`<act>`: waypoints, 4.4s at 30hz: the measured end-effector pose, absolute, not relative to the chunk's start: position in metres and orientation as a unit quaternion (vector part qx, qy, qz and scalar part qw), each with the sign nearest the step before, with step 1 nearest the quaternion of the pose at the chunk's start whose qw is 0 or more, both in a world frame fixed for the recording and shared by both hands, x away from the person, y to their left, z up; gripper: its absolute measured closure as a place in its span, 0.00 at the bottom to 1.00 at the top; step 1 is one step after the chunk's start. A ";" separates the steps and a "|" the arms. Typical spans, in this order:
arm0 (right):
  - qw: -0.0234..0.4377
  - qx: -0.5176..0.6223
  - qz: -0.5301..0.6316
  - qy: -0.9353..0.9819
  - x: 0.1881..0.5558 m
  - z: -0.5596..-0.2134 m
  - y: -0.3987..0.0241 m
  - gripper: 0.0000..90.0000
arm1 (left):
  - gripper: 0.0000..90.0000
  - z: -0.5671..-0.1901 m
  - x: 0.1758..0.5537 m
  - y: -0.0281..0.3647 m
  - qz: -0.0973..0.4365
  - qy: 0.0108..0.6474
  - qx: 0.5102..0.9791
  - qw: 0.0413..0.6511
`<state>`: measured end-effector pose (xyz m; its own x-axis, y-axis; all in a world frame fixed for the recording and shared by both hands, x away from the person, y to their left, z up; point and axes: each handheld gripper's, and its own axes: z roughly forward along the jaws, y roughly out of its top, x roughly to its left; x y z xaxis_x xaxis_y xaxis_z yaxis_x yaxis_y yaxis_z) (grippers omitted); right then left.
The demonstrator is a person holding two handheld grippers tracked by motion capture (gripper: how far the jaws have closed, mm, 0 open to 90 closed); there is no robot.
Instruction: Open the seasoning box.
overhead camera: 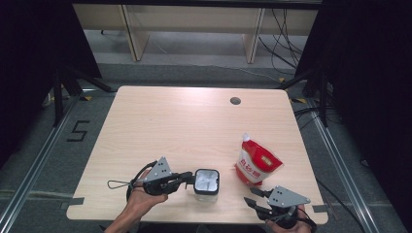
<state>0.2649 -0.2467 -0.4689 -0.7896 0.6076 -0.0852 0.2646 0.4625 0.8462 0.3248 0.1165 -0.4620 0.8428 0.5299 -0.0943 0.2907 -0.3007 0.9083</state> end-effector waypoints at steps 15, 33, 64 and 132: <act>0.187 0.202 0.455 0.847 0.278 -0.466 -0.206 0.89 | 0.99 -0.464 0.326 0.119 0.112 0.252 0.796 0.540; 0.184 0.175 0.446 0.858 0.289 -0.462 -0.180 0.96 | 0.99 -0.465 0.326 0.120 0.103 0.259 0.791 0.545; 0.198 0.159 0.452 0.855 0.288 -0.452 -0.167 0.96 | 0.66 -0.503 0.335 0.137 0.085 0.201 0.836 0.503; 0.203 0.107 0.476 0.849 0.297 -0.422 -0.105 0.94 | 0.82 -0.502 0.328 0.123 0.112 0.192 0.850 0.477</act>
<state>0.2972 -0.1051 -0.4221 -0.8942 0.3759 -0.2429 -0.0116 0.5231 0.8522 0.3279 0.1226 -0.5016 0.9012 0.4333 0.0083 0.2190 -0.4718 0.8540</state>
